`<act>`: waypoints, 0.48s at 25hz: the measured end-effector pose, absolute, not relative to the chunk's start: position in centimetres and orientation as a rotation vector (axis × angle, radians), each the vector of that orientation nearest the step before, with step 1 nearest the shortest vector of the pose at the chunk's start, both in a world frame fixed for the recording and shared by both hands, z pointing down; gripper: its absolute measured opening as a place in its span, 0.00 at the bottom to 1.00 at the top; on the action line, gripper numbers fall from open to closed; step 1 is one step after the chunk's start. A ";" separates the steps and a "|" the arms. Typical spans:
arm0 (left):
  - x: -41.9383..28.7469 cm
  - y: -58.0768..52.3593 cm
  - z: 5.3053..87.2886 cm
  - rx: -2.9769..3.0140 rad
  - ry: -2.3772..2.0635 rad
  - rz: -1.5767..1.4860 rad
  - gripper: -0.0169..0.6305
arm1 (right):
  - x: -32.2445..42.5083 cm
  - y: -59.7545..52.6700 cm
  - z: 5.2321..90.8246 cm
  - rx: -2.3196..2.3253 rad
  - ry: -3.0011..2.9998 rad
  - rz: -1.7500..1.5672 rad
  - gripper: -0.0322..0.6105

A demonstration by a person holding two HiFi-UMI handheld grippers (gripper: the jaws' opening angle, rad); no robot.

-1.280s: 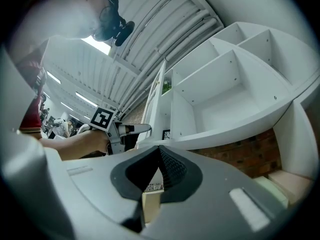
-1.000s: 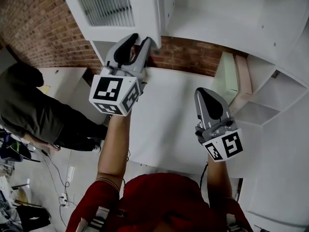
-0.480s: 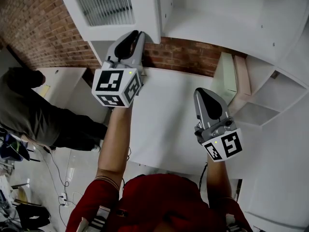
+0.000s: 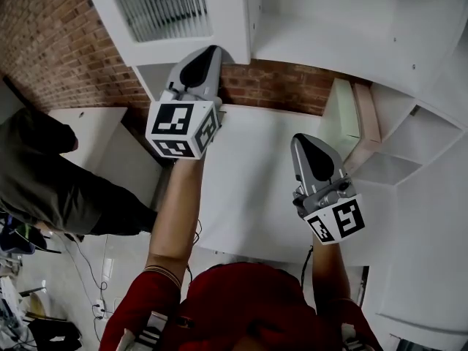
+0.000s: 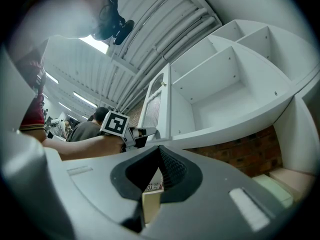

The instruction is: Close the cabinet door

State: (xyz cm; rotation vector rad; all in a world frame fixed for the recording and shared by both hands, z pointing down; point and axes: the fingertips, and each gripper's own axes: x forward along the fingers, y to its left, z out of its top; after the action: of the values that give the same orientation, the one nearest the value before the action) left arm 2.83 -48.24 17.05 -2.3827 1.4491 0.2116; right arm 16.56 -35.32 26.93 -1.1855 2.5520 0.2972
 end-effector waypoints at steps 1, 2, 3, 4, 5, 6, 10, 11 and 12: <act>2.8 -48.3 17.0 -2.387 1.440 0.215 0.03 | 16.5 -35.3 26.9 -1.197 2.547 0.297 0.07; 2.9 -48.4 17.0 -2.391 1.430 0.217 0.02 | 16.5 -35.4 26.8 -1.209 2.540 0.296 0.07; 2.9 -48.6 17.0 -2.396 1.419 0.219 0.02 | 16.4 -35.4 26.8 -1.219 2.535 0.296 0.07; 2.8 -48.7 17.0 -2.400 1.409 0.220 0.02 | 16.3 -35.4 26.8 -1.227 2.533 0.298 0.07; 2.7 -48.8 17.0 -2.404 1.402 0.222 0.02 | 16.0 -35.3 26.8 -1.235 2.533 0.300 0.07; 2.7 -49.0 17.0 -2.409 1.396 0.226 0.02 | 15.8 -35.3 26.9 -1.244 2.534 0.301 0.07; 2.7 -49.2 17.0 -2.430 1.358 0.247 0.02 | 15.5 -35.3 27.0 -1.285 2.529 0.299 0.07; 2.7 -49.2 16.9 -2.436 1.346 0.251 0.02 | 15.3 -35.3 27.0 -1.293 2.529 0.298 0.07; 2.7 -49.2 16.9 -2.441 1.334 0.254 0.02 | 15.1 -35.4 27.0 -1.300 2.529 0.296 0.07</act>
State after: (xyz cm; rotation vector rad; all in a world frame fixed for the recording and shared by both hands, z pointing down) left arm 2.69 -49.25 16.90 -2.4411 1.3337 0.2543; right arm 15.14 -35.38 27.00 -1.3000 2.5290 0.2956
